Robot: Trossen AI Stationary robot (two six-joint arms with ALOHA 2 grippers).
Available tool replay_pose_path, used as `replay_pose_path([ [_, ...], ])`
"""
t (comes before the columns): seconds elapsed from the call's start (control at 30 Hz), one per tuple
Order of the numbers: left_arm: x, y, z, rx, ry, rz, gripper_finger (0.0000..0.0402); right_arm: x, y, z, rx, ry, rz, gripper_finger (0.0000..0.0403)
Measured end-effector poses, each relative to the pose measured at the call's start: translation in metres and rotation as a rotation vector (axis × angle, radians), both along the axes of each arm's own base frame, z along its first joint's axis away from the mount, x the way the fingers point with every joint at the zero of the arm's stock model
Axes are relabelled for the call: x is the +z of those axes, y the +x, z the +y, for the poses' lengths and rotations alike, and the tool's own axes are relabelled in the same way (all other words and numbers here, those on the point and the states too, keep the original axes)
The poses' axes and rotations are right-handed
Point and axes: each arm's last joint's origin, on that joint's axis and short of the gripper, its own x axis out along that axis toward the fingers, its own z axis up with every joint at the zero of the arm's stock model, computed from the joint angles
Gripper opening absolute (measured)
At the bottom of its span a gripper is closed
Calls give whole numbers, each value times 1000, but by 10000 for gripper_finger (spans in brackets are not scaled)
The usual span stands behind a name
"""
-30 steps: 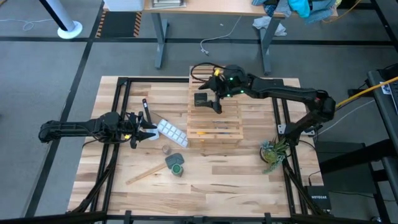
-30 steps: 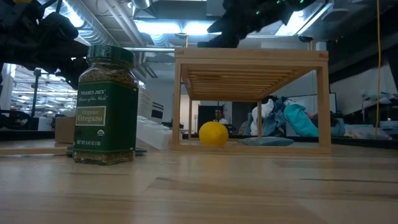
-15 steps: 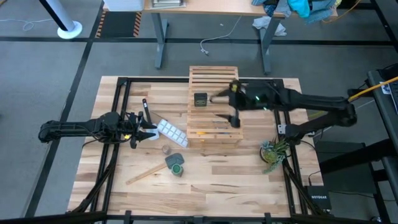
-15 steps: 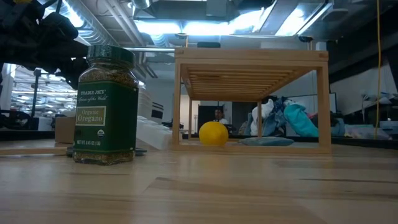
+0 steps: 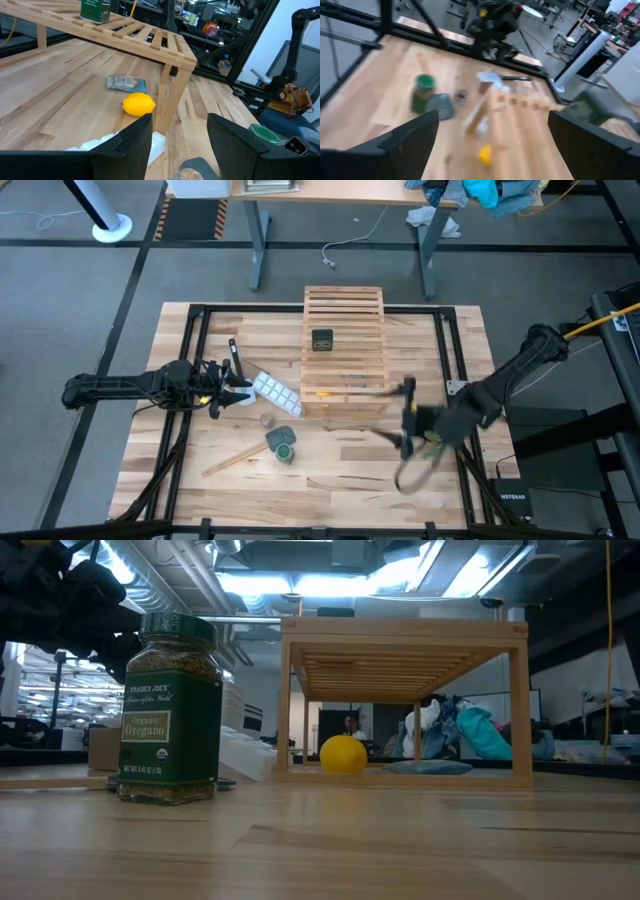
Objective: Shelf spices
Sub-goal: Put the green seasoning bottle on the shelf
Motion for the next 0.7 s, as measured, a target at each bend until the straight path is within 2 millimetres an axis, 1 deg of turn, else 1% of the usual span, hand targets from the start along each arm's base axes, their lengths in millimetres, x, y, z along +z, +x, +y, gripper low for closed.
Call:
replay_pose_path([
  [0.07,0,0,0,0,0,0,182,-19,-7,17,3,39,-46,380],
  [0.17,0,0,0,0,0,0,182,-47,-19,37,32,100,-104,380],
  [0.27,0,0,0,0,0,0,182,-75,-30,53,55,168,-128,380],
  [0.37,0,0,0,0,0,0,182,-100,-36,63,33,221,-146,380],
  [0.47,0,0,0,0,0,0,182,-120,-35,69,1,236,-134,380],
  [0.53,0,0,0,0,0,0,182,-130,-32,73,-13,240,-125,380],
  [0.63,0,0,0,0,0,0,182,-143,-25,79,-20,248,-125,380],
  [0.7,0,0,0,0,0,0,182,-149,-20,84,-5,284,-128,380],
])
